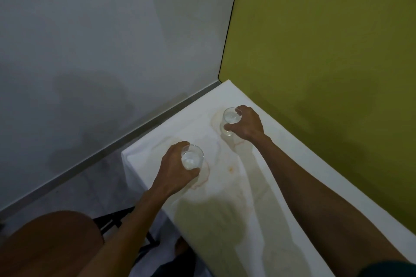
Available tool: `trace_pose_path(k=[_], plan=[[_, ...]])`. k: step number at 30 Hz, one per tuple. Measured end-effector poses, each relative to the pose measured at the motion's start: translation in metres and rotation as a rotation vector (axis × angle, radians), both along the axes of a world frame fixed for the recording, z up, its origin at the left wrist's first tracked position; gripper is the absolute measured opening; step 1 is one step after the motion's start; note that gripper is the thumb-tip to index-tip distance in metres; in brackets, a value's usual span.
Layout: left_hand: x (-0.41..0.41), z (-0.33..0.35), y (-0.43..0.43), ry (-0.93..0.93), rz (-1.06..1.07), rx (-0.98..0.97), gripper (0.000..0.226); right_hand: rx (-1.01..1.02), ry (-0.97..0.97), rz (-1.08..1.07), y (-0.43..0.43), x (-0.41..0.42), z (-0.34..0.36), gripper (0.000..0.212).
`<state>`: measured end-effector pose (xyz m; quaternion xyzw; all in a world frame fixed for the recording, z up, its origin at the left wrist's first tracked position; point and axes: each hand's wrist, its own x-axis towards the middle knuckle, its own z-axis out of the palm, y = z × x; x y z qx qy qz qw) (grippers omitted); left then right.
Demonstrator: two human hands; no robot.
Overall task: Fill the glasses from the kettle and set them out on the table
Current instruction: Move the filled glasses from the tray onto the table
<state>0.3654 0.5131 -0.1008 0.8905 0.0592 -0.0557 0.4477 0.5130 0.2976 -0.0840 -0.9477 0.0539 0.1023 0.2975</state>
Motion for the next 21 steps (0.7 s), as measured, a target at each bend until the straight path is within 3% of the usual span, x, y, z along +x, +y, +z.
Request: trace_pose_path(k=[8, 15, 21], plan=[[-0.005, 0.014, 0.000, 0.029, -0.053, 0.053, 0.104, -0.031, 0.060, -0.018, 0.000, -0.011, 0.012, 0.100], [-0.020, 0.055, -0.056, -0.131, -0.144, 0.121, 0.081, -0.005, 0.023, -0.043, -0.045, -0.085, 0.040, 0.089], [-0.071, 0.078, -0.138, -0.020, -0.382, 0.038, 0.071, 0.006, 0.023, -0.073, -0.110, -0.198, 0.065, 0.072]])
